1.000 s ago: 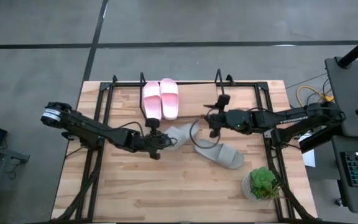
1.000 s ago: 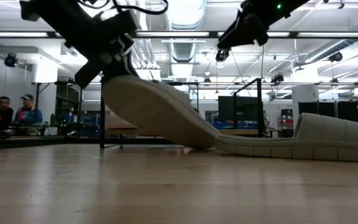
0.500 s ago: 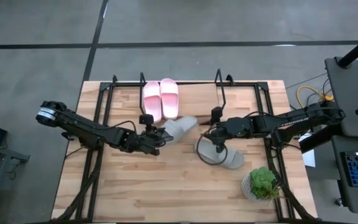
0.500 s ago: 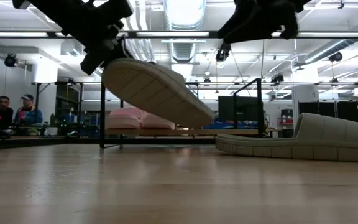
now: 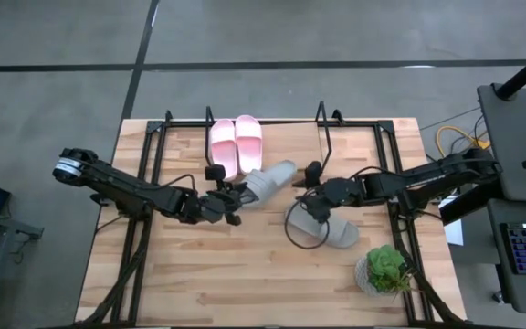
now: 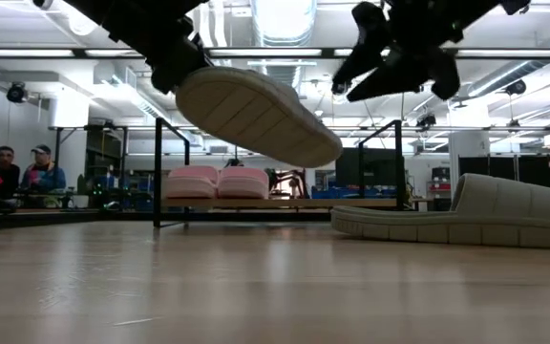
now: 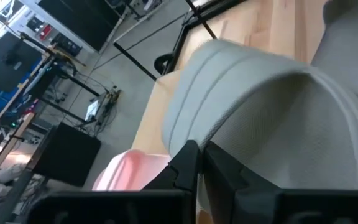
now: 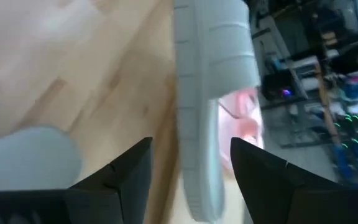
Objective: Pick and place slides into the shelf
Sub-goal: Put the left gray slides on the shelf
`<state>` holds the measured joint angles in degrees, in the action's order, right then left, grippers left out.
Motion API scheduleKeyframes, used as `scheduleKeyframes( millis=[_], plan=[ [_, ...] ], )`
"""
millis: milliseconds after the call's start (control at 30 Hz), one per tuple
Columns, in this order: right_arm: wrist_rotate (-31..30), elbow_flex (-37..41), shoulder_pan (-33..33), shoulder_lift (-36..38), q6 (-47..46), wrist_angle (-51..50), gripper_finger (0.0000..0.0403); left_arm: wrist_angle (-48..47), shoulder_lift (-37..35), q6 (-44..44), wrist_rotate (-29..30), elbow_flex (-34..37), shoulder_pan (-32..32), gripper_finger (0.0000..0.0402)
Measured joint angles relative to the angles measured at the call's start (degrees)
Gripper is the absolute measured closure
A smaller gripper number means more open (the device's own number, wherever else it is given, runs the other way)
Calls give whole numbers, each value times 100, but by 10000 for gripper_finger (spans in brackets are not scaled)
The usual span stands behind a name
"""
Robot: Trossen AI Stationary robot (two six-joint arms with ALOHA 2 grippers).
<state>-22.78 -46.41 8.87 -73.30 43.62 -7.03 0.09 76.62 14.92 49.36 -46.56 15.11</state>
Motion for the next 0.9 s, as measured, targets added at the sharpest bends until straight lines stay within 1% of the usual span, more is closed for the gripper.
scheduleKeyframes(
  millis=[233,267,333,400,433,767,900],
  plan=[
    [-202,0,-1,-231,368,275,197,415,-2,235,-136,-113,2,401],
    [-309,26,-1,-239,386,254,197,446,-2,245,-192,-134,5,401],
    [-599,-4,-3,-328,417,538,197,449,-4,258,-263,-150,7,401],
    [-928,20,-4,-327,449,505,197,451,1,304,-299,-156,7,401],
    [-990,18,-18,-356,491,568,197,457,4,306,-292,-158,7,401],
    [-942,20,-27,-451,594,612,197,912,4,512,-321,-160,2,401],
    [-1077,20,-32,-448,464,773,204,895,4,529,-350,-160,4,401]
  ],
)
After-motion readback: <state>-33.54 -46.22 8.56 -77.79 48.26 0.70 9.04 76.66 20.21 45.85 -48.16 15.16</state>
